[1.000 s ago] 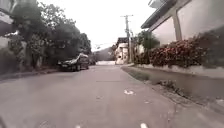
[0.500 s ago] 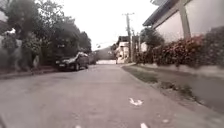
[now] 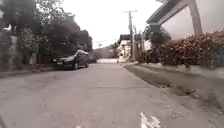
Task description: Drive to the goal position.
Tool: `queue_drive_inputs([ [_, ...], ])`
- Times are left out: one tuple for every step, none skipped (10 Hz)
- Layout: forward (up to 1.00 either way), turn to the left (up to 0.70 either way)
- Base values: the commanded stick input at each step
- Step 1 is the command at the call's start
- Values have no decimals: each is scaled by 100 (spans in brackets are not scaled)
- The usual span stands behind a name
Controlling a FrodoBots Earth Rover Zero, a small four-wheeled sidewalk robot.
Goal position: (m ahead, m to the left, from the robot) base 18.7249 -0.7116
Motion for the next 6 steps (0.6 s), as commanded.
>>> queue_drive_inputs([
  [100, 0],
  [100, 0],
  [100, 0],
  [100, 0],
  [100, 0],
  [100, -10],
])
